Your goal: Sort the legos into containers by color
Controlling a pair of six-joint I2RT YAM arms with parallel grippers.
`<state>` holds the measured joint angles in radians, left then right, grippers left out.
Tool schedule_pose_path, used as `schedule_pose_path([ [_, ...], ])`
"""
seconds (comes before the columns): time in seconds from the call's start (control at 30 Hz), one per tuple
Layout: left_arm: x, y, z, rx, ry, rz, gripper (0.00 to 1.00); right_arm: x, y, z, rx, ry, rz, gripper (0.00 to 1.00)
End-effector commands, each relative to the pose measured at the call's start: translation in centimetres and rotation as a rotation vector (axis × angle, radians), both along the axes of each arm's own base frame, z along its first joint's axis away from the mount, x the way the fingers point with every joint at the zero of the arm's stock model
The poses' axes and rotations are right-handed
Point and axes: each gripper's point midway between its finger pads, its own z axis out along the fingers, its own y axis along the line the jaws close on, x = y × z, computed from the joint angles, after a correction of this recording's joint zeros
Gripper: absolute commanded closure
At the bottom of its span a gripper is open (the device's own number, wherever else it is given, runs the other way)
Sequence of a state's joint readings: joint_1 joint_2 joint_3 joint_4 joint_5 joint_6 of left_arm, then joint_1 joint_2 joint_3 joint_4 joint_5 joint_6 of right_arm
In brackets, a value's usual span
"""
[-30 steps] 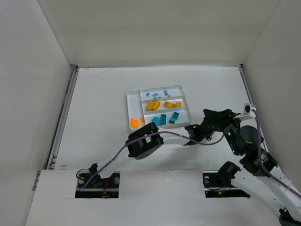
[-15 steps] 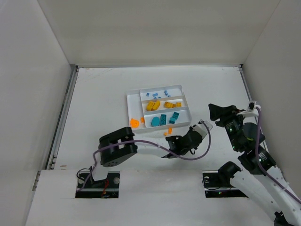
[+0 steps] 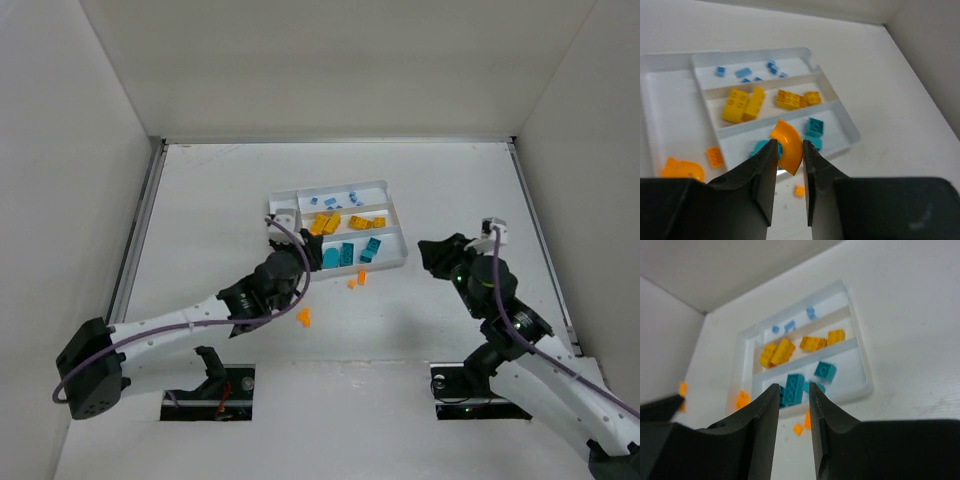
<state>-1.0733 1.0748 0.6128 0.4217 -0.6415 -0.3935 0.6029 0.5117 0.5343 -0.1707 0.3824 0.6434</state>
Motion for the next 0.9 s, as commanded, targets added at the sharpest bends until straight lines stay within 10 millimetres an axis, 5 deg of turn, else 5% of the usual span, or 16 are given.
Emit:
schedule_pose_path([
  [0.0,2.6,4.3,-2.7,-0.048,0.082,0.150,0.85,-0.5,3.0,-4.3,-0.043,0.099,0.105,0.64],
  [0.3,7.7,6.2,-8.7,-0.101,0.259,0.204,0.84,-1.9,6.7,-11.0,-0.131,0.234,0.180,0.52],
  [0.53,9.7,6.5,-11.2,-0.063,0.287,0.237,0.82,-0.5,9.6,-14.2,-0.231,0.306,0.194,0.46],
  [0.87,10.2,7.6,-13.6,-0.027,0.320,0.273,0.65,2.0,12.3,-15.6,-0.296,0.319,0.184,0.46],
])
